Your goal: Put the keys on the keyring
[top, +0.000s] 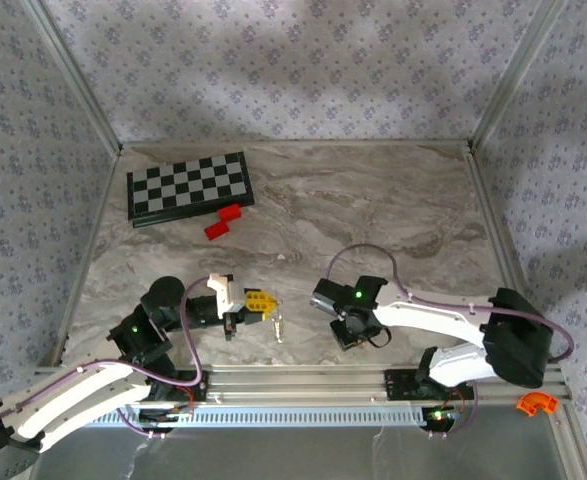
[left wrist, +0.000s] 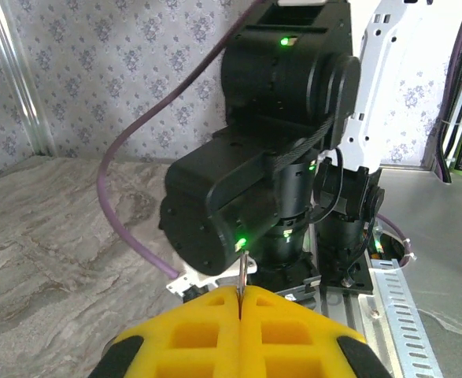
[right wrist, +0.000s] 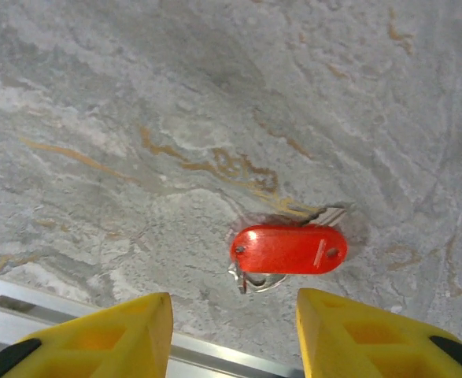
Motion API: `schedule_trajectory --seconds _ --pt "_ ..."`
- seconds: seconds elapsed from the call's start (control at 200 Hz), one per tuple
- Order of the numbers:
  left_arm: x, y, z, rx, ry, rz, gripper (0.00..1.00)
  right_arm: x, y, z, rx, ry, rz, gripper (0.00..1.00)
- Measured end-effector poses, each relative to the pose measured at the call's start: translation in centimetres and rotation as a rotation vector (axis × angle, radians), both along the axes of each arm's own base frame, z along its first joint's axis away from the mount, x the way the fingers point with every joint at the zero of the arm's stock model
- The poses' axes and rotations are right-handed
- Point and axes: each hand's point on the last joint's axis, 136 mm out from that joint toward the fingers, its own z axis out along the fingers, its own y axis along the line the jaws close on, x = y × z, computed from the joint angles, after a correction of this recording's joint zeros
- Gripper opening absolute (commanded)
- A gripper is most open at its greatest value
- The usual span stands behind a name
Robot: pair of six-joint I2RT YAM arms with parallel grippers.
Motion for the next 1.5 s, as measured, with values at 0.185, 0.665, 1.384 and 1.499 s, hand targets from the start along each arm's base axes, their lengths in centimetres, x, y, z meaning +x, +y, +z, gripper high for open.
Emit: schedule_trajectory --seconds 0.185,0.665,1.384,1.499 --pt "-0.1 0.0 0.0 -0.001 0.0 -0.003 0.0 0.0 -0.6 -0.2 0.101 -0.069 -0.054 0.44" --pt "-0.1 0.0 0.1 -0.003 -0.001 -0.003 0.0 -0.6 -0.6 -1.4 0.242 -0.099 -0.091 0.34" --pt "-0.3 0.1 0.4 -0.014 -0.01 -0.006 0.0 -1.0 -0.7 -2.7 0.215 -0.068 -0.097 0.14" --pt "-0.3 0.1 0.4 -0.014 -0.01 -0.007 0.0 -1.0 -0.7 -2.7 0.214 -0.067 -0.097 0.1"
